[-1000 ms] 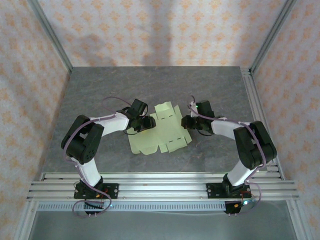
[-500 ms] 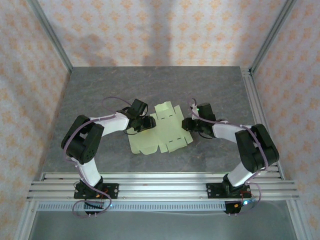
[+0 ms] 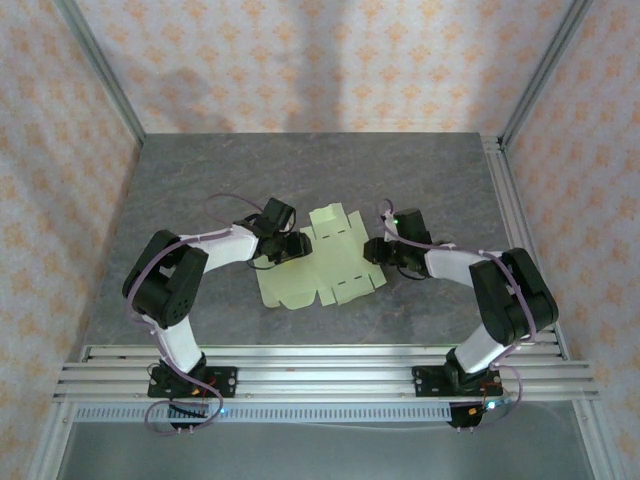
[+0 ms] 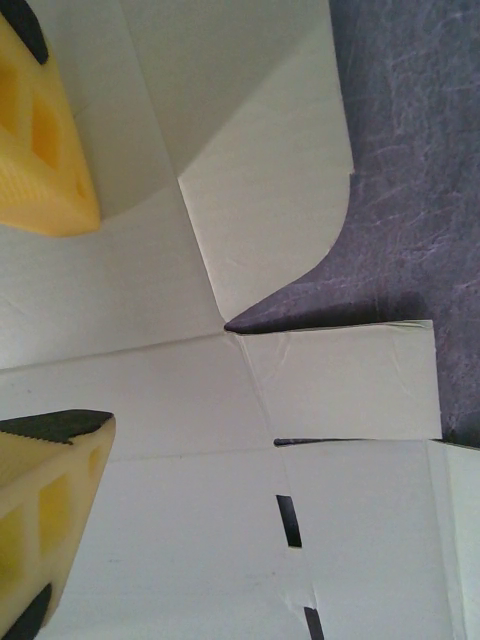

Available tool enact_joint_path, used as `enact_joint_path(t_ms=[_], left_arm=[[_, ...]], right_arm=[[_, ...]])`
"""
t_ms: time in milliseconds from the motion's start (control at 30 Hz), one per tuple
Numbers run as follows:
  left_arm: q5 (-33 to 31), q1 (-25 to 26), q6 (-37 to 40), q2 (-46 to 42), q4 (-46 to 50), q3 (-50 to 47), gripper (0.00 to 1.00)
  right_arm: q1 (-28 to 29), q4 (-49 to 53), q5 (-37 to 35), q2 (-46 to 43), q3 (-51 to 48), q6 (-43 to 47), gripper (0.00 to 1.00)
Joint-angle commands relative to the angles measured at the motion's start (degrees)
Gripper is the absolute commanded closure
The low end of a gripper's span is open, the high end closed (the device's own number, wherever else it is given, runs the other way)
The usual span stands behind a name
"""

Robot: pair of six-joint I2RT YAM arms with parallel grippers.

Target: Fold the paper box

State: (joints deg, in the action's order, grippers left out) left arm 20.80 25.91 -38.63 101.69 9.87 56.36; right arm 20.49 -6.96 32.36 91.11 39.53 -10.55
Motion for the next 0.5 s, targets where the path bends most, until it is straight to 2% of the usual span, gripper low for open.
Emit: enact_joint_path(t_ms=[0, 33, 200, 400, 467], left_arm=[[-1.37, 0.72, -0.01, 1.18, 0.98, -0.9, 0.49], [-1.32, 0.72, 0.05, 1.15, 1.08, -0.8, 0.49], [-1.45, 0.76, -0.04, 0.89, 1.15, -0.81, 0.49], [-0.58, 1.24, 0.49, -1.3, -0.2, -1.12, 0.45], [-0.66, 1.47, 0.54, -3.19, -0.38, -1.09, 0.43]], right_arm=[[0.48, -1.98, -0.43, -0.3, -1.05, -0.18, 0.79], [0.55, -2.0, -0.54, -0.34, -1.12, -0.15, 0.8], [0.52, -3.14, -1.3, -2.02, -2.1, -0.7, 1.0], [1.96, -0.72, -6.02, -3.79, -1.28, 1.05, 1.0], [3.1, 2.2, -10.35, -4.03, -0.09, 2.87, 1.0]])
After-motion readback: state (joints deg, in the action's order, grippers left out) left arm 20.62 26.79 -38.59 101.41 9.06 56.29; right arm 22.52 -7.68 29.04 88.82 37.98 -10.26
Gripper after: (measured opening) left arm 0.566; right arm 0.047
